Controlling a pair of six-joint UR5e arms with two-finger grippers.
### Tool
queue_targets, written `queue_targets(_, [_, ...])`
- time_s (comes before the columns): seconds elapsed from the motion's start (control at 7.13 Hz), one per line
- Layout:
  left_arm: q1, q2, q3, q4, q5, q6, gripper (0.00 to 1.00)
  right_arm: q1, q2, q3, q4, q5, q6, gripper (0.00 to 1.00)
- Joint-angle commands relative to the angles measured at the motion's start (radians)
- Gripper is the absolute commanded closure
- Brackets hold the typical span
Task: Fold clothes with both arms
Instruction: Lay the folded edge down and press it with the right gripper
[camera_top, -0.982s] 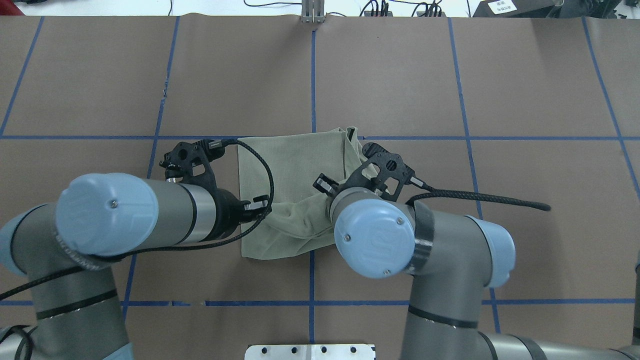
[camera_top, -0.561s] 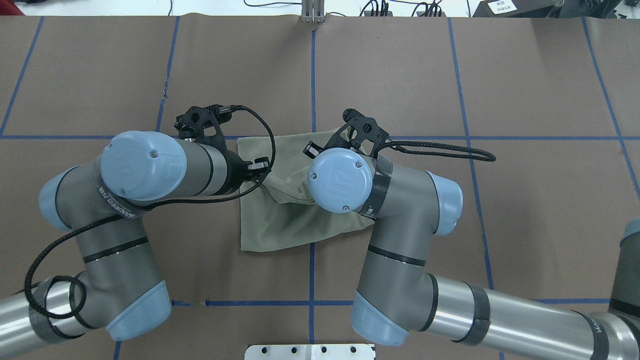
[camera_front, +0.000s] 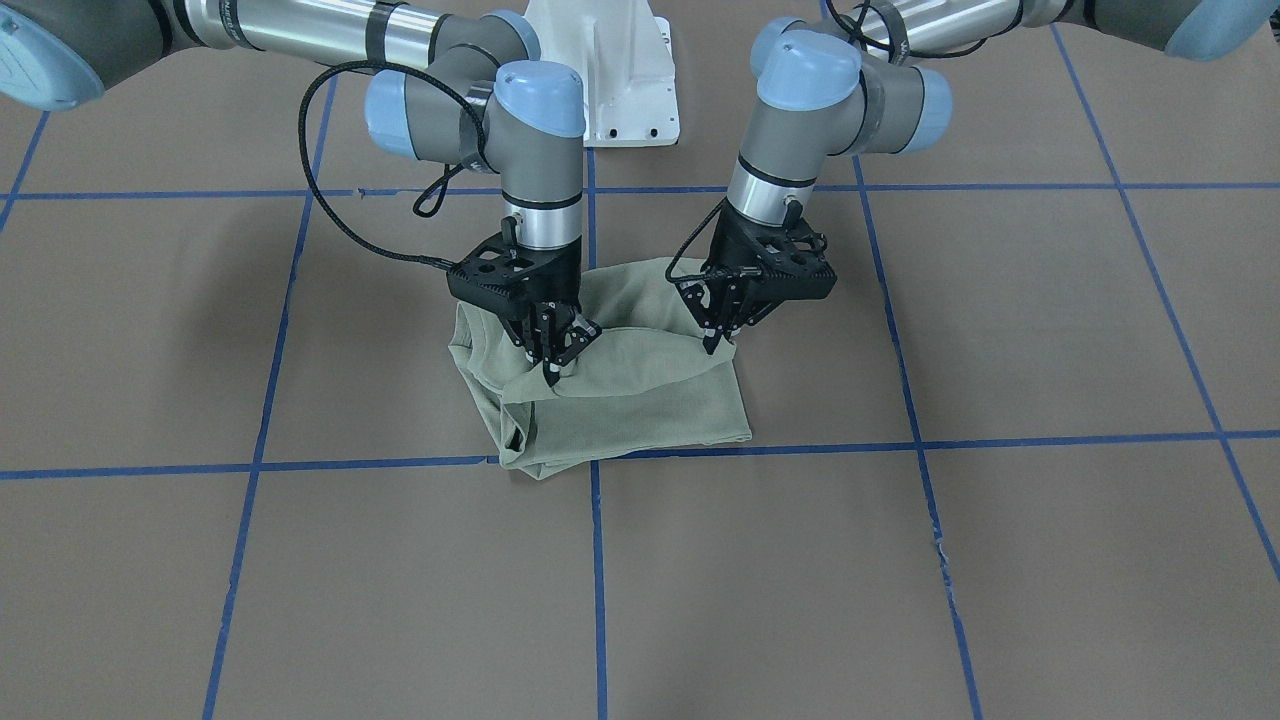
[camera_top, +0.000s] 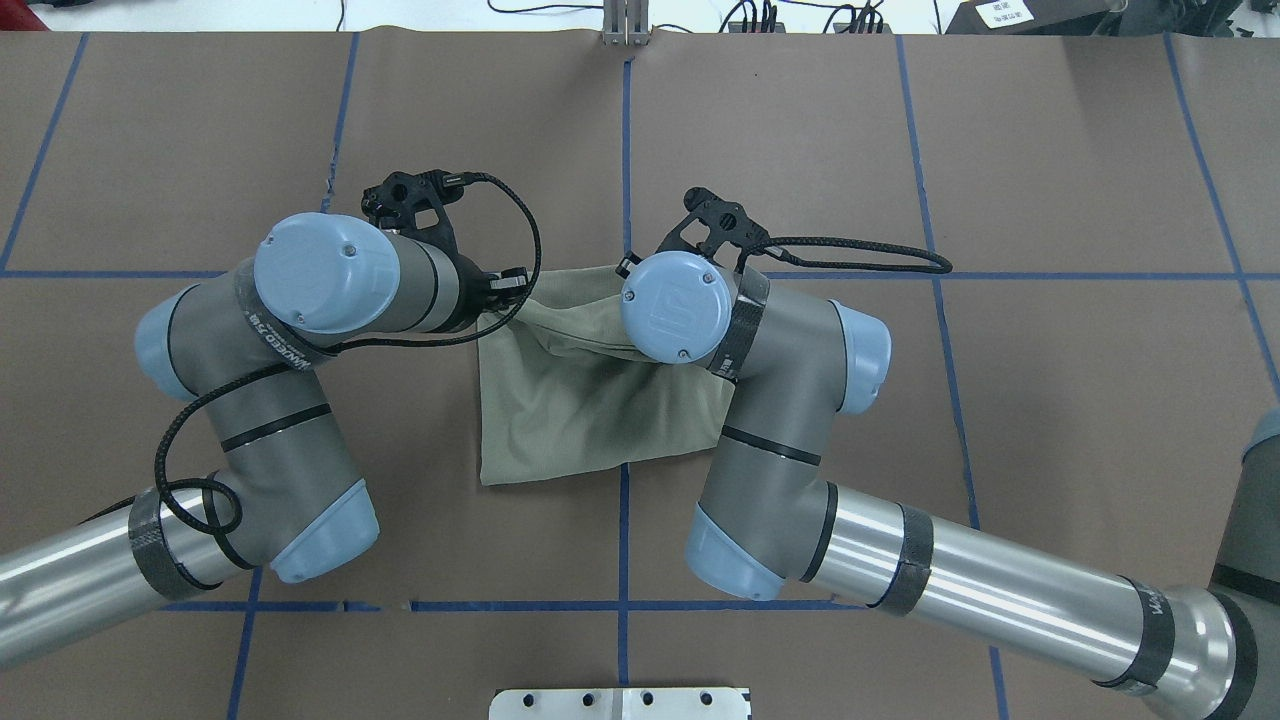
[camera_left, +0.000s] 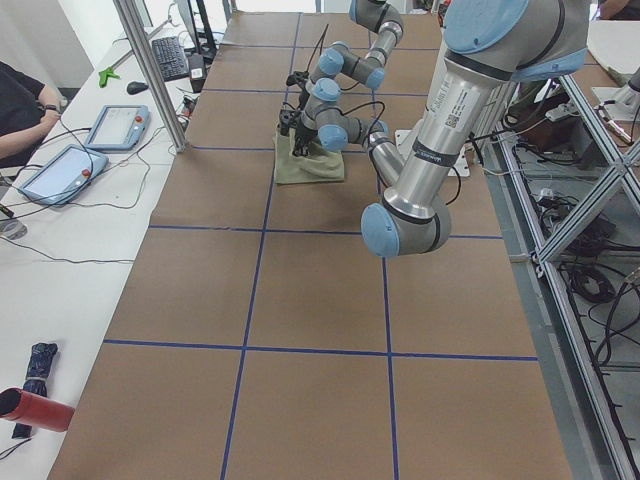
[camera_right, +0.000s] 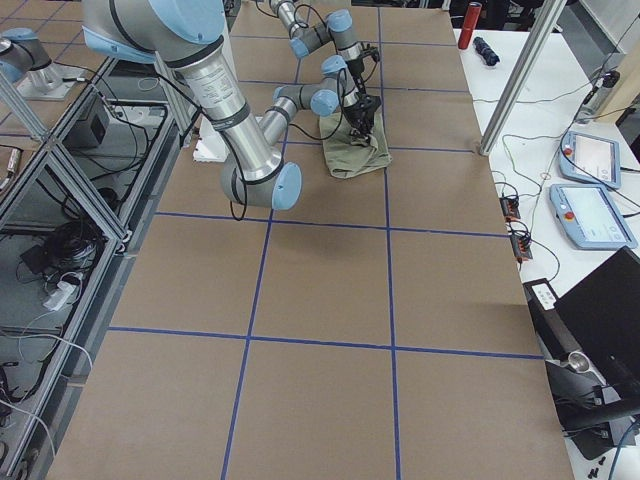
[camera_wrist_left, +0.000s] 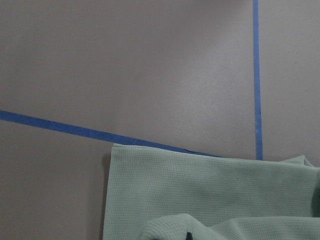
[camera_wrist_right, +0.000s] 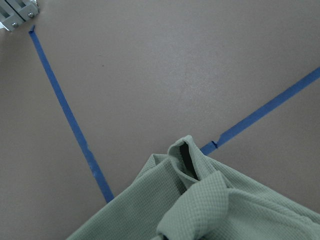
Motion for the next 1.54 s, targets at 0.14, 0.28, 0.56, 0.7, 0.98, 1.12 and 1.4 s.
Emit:
queue_targets(0.14, [-0.003,-0.021,0.045,-0.003,0.0,0.05,0.24,0.016,0.0,-0.037,0.002,0.003,-0.115,0.07])
queue_targets(0.28, [-0.006,-0.021,0.045,-0.002,-0.002,0.149,0.0,0.035,0.002,-0.037,0.002,0.006,-0.132,0.0])
queue_targets(0.56, [-0.065,-0.015,0.038,-0.002,-0.021,0.261,0.0,0.065,-0.003,-0.031,0.004,0.085,-0.18,0.0])
queue_targets(0.7, [-0.089,-0.006,0.036,-0.003,-0.082,0.303,0.0,0.058,0.0,-0.023,0.002,0.082,-0.18,0.0])
queue_targets(0.98, [-0.097,0.006,0.036,-0.029,-0.087,0.309,0.0,-0.066,-0.015,0.011,-0.001,-0.006,-0.172,0.0])
queue_targets(1.12, [-0.095,0.012,0.036,-0.043,-0.089,0.305,0.0,-0.11,-0.015,0.012,-0.001,-0.073,-0.18,0.0])
queue_targets(1.4, [-0.095,0.013,0.036,-0.045,-0.089,0.299,0.0,-0.152,-0.01,-0.005,-0.01,-0.077,-0.211,0.0])
